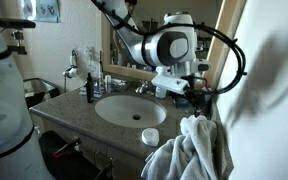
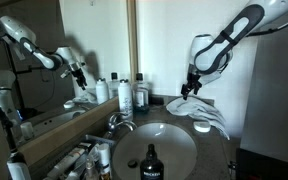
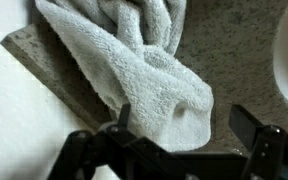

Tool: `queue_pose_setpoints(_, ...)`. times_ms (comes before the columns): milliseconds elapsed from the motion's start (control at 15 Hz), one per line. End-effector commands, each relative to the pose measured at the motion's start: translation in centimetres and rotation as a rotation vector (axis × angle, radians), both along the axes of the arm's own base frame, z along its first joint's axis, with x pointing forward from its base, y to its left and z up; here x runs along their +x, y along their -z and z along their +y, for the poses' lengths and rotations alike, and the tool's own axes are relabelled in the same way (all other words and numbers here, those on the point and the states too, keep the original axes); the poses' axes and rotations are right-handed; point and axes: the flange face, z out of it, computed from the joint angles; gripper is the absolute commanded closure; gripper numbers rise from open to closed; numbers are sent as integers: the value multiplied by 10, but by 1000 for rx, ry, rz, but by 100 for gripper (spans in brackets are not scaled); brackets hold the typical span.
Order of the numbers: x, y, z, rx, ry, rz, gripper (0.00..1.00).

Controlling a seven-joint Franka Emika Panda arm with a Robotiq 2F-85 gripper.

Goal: Hang the towel on the wall

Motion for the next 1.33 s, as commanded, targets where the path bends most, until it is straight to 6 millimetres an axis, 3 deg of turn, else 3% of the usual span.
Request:
queue_pose_setpoints(0, 15, 33, -31, -27, 37, -29, 0)
queue_pose_setpoints(133, 16, 52, -46, -37, 65, -26, 0)
queue_pose_setpoints(200, 17, 60, -52, -41, 78, -27, 25)
queue_pose_setpoints(267, 18, 65, -55, -40, 93, -24, 27)
queue_pose_setpoints(533, 24, 76, -64, -41, 120, -19, 58)
queue_pose_setpoints(867, 29, 63, -68, -46, 161, -25, 94)
queue_pose_setpoints(1067, 27, 48, -73, -43, 231, -28, 94)
queue_pose_setpoints(1267, 23, 18, -76, -55, 295, -56, 92)
